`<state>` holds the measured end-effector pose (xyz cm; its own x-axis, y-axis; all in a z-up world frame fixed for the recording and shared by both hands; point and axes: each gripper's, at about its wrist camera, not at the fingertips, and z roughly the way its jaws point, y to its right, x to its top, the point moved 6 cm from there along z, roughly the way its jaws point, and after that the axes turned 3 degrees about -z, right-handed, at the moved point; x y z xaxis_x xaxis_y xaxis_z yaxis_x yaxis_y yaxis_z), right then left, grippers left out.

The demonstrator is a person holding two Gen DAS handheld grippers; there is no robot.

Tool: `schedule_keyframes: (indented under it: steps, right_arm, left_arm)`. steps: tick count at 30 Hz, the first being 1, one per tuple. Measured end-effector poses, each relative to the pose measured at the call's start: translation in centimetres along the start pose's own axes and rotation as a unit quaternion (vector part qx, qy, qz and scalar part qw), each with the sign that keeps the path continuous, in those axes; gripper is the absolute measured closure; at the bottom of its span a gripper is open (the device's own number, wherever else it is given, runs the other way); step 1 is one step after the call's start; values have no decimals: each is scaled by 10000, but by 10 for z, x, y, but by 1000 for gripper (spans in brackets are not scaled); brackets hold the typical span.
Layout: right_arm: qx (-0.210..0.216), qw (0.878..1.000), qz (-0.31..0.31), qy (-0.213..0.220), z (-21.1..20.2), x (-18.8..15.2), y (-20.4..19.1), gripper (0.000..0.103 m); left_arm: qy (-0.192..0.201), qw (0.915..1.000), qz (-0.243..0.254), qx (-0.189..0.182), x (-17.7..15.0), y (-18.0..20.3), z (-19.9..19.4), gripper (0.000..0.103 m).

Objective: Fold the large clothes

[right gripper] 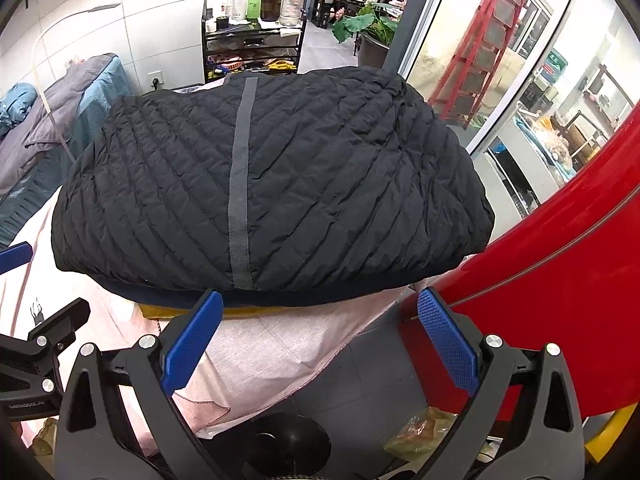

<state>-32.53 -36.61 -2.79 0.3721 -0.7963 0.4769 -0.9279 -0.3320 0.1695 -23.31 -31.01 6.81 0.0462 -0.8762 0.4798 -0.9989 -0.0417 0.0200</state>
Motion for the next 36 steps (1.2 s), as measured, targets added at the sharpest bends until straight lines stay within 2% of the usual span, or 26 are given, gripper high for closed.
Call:
schedule_keyframes:
  steps: [22,28,36]
  right_arm:
    - [-12,10000,5,20,-4,2,-1,7]
    - [9,10000,-8,41,-4,3,-1,7]
    - [31,10000,-48,-3,-2,3,-2,7]
  left_arm:
    - [7,9999,31,100,1,-5,-2,6]
    - [48,9996,109,258,-2,-7,-5,6]
    - [-16,9996,148,233,-5,-3,-4,6]
